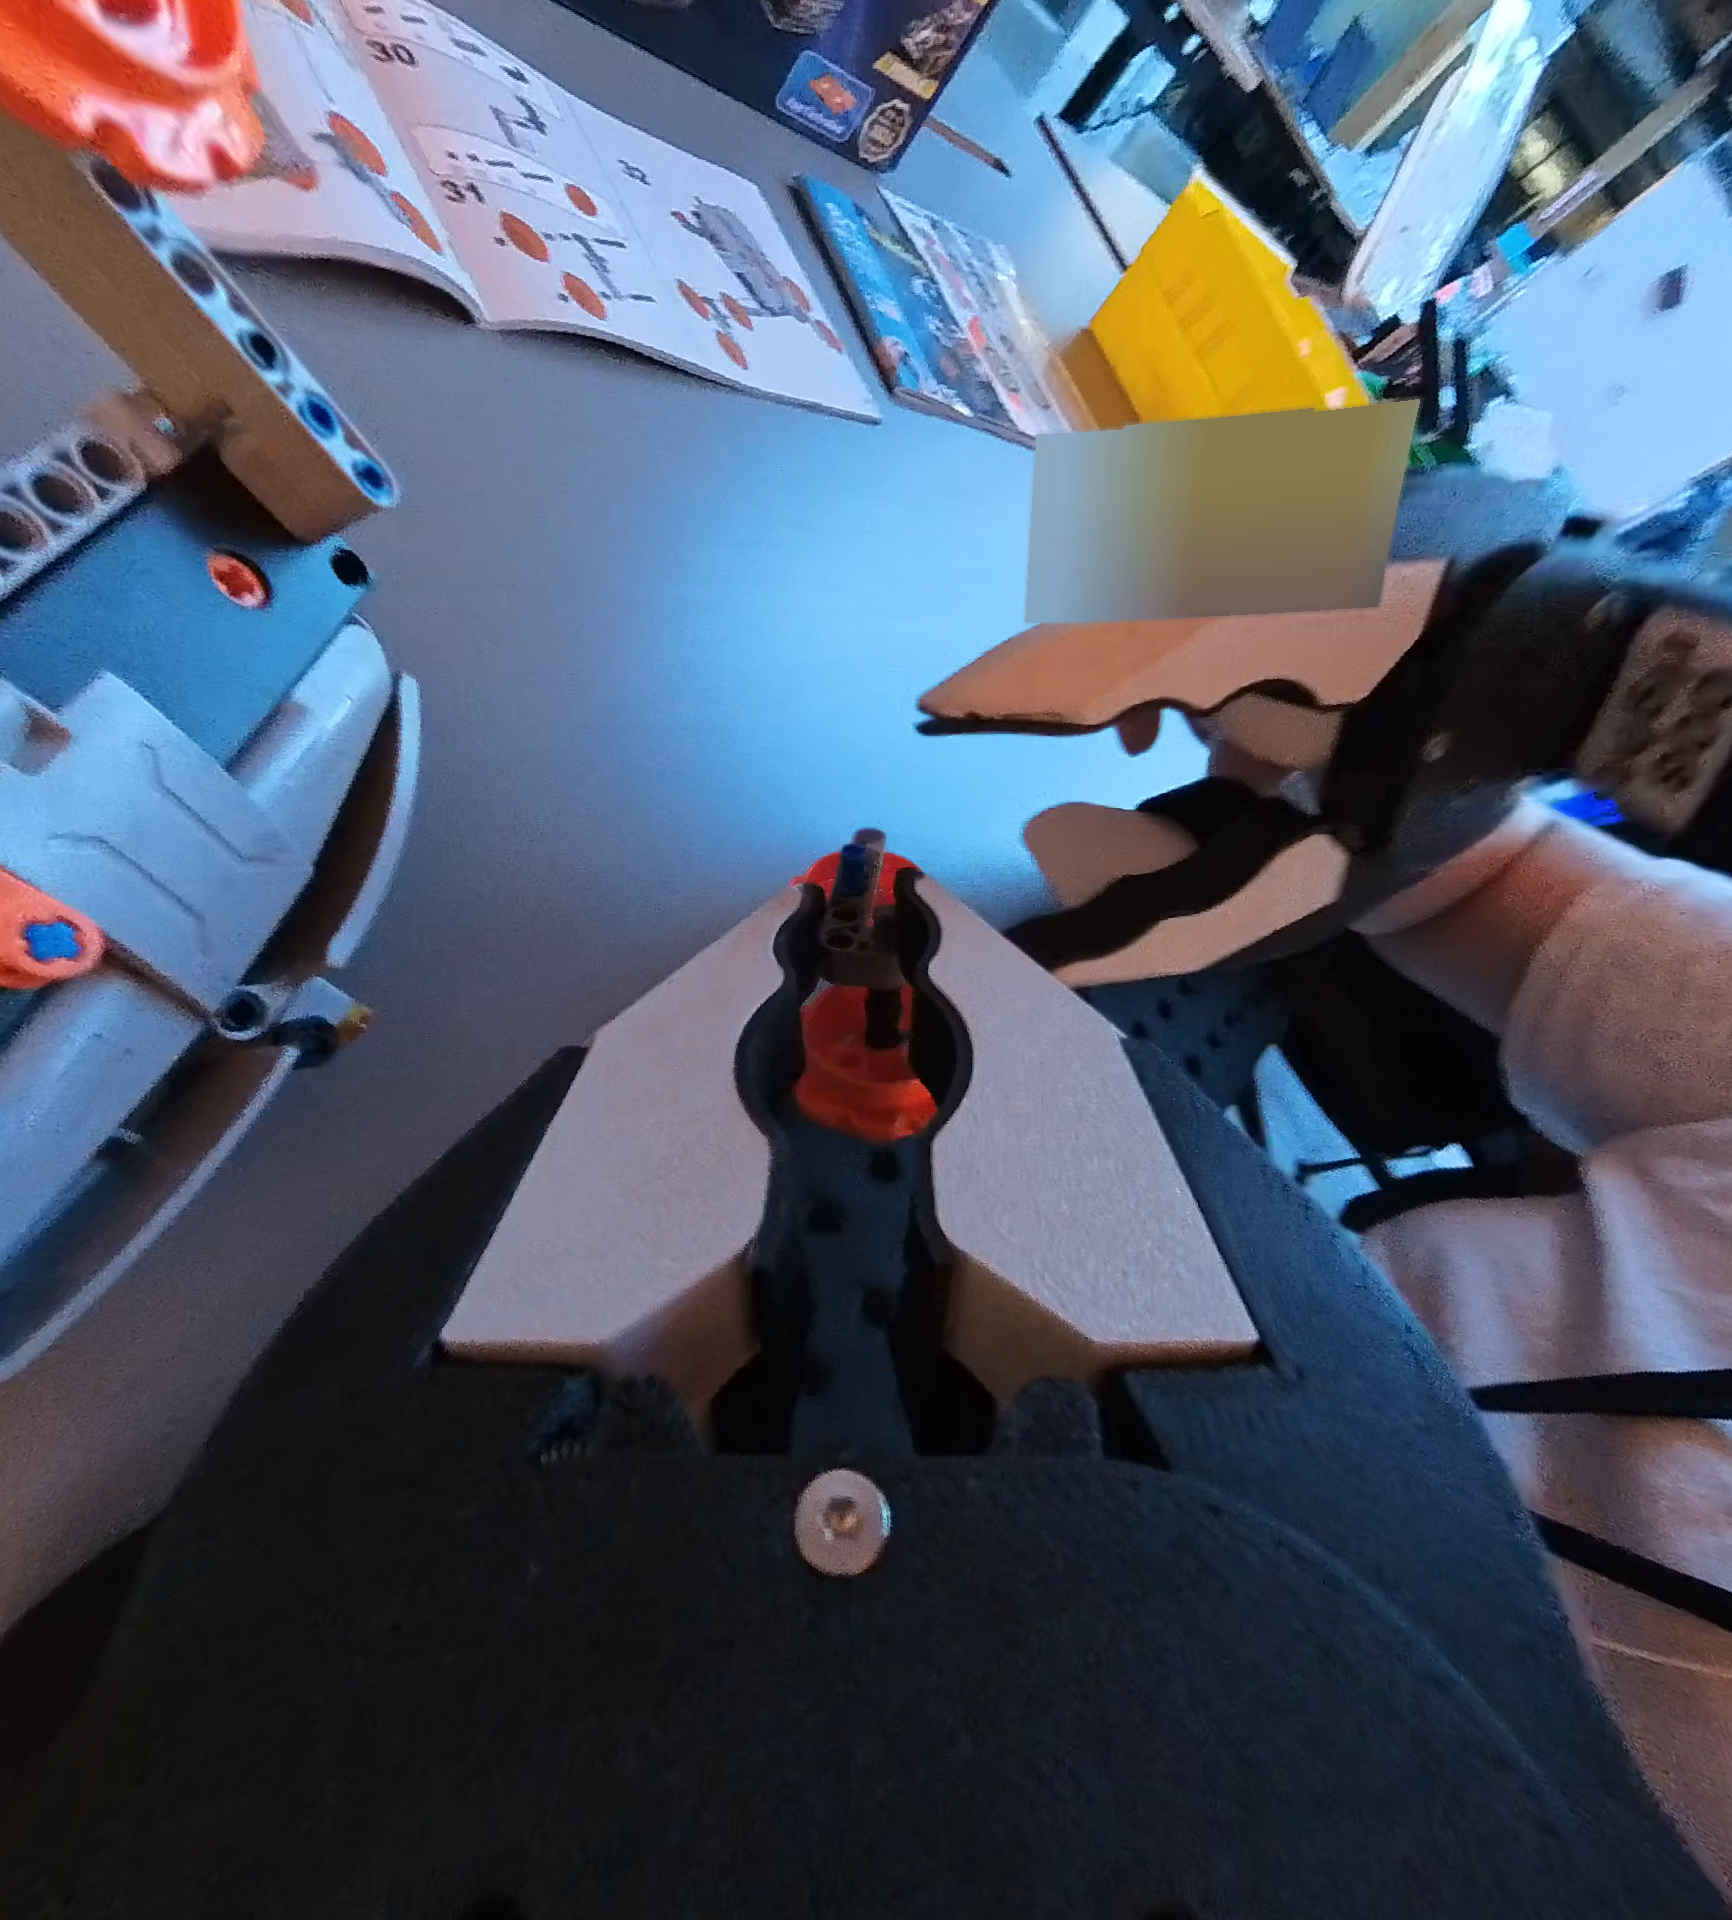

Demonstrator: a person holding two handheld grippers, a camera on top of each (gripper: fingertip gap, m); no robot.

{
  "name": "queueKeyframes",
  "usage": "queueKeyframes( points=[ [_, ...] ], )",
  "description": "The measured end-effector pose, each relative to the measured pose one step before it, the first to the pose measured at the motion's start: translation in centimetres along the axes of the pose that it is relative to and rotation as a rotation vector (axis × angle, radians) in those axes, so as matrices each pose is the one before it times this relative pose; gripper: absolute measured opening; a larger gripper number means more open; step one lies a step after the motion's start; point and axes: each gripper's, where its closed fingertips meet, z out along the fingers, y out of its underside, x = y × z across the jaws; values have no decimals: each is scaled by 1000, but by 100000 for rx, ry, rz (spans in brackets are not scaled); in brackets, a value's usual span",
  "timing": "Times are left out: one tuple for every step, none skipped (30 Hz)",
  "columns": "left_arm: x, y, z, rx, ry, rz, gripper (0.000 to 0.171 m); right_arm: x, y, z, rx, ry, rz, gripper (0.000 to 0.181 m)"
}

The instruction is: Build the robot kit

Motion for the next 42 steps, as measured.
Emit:
queueKeyframes(
  points=[
    [-196,-136,-6,-81,-2007,1477,13,10,-323,-215,1889,-3731,4064,54],
    [-99,-194,-50,384,-820,18,13,-86,-307,-332,1859,-3748,2304,55],
    [43,-265,-110,878,775,-1328,13,-279,-178,-418,1950,-3834,217,59],
    [214,-319,-180,1469,2540,-2806,13,-296,282,-391,934,-2443,-2140,63],
    [284,-317,-233,1543,3760,-3878,13,-104,786,-297,-141,416,-4714,64],
    [300,-293,-278,1468,4263,-4163,12,-165,868,-175,702,1712,-5742,64],
    [205,-278,-276,1593,3980,-4227,12,-457,572,-27,2142,538,-4126,62],
    [175,-171,-216,1004,3759,-3833,12,-117,187,34,2664,1982,-1282,58],
    [146,-32,-129,151,3434,-3401,12,364,-362,29,4234,3249,1408,53],
    [113,62,-60,-342,2903,-3025,12,104,-645,122,4533,-373,2967,52],
    [94,122,17,-709,2380,-2490,12,204,-231,236,1207,-1082,2484,50],
    [143,86,53,-425,2283,-1875,12,447,217,260,-1553,32,1237,50],
    [109,32,35,75,1875,-1702,12,253,108,114,-454,-983,948,46],
    [50,-16,8,271,1341,-1499,12,-261,-262,-38,2375,-3876,1095,33],
    [36,-107,-63,757,1154,-1085,12,-244,-320,-29,2748,-3407,2566,33],
    [30,-16,-55,174,976,-811,11,7,-138,-18,1326,-1959,3555,33],
    [0,58,-20,-162,629,-595,11,-90,-178,-33,1353,-2529,3762,33],
    [4,29,-7,132,545,-577,11,14,-47,-30,588,-1502,3265,33],
    [-65,29,-12,-58,169,-519,11,22,98,22,-456,-1003,2206,33],
    [-89,60,-2,-391,32,-345,11,-134,45,46,-241,-1526,1561,33],
    [-87,-55,-13,240,93,-366,11,13,11,47,-91,-196,1383,33],
    [-62,-103,-25,451,4,-274,11,-6,3,60,205,-109,692,33],
    [-31,-111,-19,446,-30,291,11,56,35,57,153,521,375,33],
    [32,-156,-16,732,-215,1519,10,74,-30,30,869,459,1047,33],
    [-73,-72,-12,74,-1498,2440,8,9,-59,-1,1178,-534,2729,33],
    [-104,-31,-47,-281,-2241,2677,11,-46,-75,-17,1352,-1387,3758,33],
    [61,-100,-138,327,-1808,2420,26,110,-122,-72,2010,-619,4408,33],
    [357,-76,-253,438,-237,2268,36,170,-121,-99,2167,-334,4319,32],
    [365,0,-377,268,-266,2064,41,145,-90,-110,1903,-674,3687,32],
    [163,-14,-500,366,-1574,2497,46,152,-51,-103,1499,-542,2929,32],
    [15,-122,-605,1371,-2715,3444,51,199,-8,-80,1357,-386,2273,32],
    [-32,-199,-675,1909,-3036,4888,53,273,88,-61,796,-556,3097,32],
    [-154,-80,-652,1097,-3396,5751,51,224,302,-8,-704,-1048,2404,32],
    [-239,126,-508,-28,-3804,6436,50,293,520,-1,-2403,99,-945,32],
    [-171,404,-258,-1359,-3220,6941,47,194,671,63,-3995,131,-2253,32],
    [-34,670,59,-2600,-2320,6175,45,-130,659,140,-4945,-1829,-703,33],
    [-5,824,411,-3346,-2119,5046,49,-185,63,123,-2613,-1425,-1226,33],
    [214,809,691,-3248,-993,5481,54,-260,-576,84,-26,-1051,-3226,33],
    [203,632,832,-2265,-1798,5903,59,-268,-682,143,-1232,-1833,-2511,33],
    [87,378,869,-976,-3256,6019,67,-23,-757,174,-1867,-1059,-1926,33],
    [61,179,827,-523,-4068,6428,76,216,-886,123,-842,150,-1874,33],
    [28,128,768,-852,-4591,6345,85,282,-869,86,-254,125,-1234,33]
  ],
)
